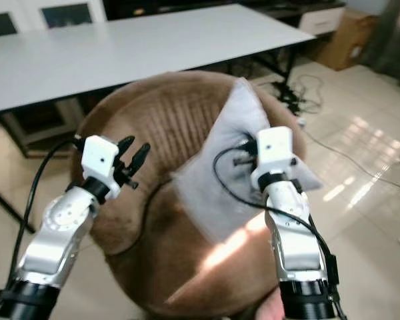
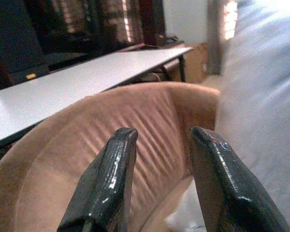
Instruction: Move the pillow to the sofa from floor
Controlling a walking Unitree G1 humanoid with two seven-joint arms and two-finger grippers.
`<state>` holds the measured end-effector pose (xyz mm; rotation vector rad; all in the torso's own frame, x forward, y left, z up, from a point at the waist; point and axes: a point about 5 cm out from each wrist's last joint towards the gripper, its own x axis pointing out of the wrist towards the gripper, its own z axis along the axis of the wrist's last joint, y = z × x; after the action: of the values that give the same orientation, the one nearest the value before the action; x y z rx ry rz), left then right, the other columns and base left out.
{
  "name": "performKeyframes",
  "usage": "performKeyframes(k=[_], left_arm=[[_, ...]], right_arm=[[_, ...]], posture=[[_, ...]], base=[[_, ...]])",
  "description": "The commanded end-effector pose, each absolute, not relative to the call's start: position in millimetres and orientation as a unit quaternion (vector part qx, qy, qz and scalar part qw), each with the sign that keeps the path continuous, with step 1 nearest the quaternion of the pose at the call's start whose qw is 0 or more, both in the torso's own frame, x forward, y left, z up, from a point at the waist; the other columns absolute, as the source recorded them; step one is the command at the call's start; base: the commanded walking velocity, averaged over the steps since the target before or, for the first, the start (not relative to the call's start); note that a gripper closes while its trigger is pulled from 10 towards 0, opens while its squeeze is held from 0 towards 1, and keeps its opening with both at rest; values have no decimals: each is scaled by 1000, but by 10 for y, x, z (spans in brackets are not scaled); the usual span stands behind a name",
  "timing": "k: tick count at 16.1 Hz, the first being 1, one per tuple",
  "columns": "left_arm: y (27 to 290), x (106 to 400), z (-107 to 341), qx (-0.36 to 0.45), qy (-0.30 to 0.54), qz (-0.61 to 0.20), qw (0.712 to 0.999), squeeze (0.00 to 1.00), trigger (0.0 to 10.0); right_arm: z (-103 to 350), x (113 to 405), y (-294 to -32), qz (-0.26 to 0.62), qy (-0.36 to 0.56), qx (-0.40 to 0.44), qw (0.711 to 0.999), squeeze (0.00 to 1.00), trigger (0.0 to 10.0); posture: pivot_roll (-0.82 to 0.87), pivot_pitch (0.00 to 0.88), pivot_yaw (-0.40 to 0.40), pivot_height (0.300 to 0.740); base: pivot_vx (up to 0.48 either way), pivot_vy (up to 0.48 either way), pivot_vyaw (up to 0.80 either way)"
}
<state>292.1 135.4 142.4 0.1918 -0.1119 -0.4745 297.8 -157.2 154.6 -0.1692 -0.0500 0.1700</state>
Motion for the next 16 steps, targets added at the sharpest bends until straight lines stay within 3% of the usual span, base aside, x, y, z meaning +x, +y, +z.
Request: performKeyframes(k=[1,4,7,9,11,14,16], left_arm=[[1354,2879,1428,104,-52,-267,957,0,10000],[1469,2825,1421,136,-31,-335,932,0,10000],[1774,2800,1485,183,8,-377,908,0,10000],[1954,2753,1572,197,28,-397,896,0,10000],[1988,2707,1614,198,31,-407,891,0,10000],[1954,2592,1589,185,44,-424,885,0,10000],[1938,2462,1570,177,57,-435,881,0,10000]], right_arm=[[1699,2996,-1548,128,-51,-94,986,0,10000],[1881,2993,-1645,217,-52,-139,965,0,10000],[2082,3010,-1727,300,-45,-152,941,0,10000],[2096,3000,-1713,383,-12,-170,908,0,10000],[2020,2966,-1671,454,32,-175,873,0,10000],[1670,3055,-1500,484,94,-235,838,0,10000],[1437,3179,-1314,475,116,-230,842,0,10000]], posture=[[-62,1,19,740],[-62,4,15,740],[-49,13,11,740],[-40,20,5,740],[-34,35,-2,740],[-22,72,-13,740],[-8,110,-21,740]], base=[[0,0,0],[0,0,0],[0,0,0],[0,0,0],[0,0,0],[0,0,0],[0,0,0]])
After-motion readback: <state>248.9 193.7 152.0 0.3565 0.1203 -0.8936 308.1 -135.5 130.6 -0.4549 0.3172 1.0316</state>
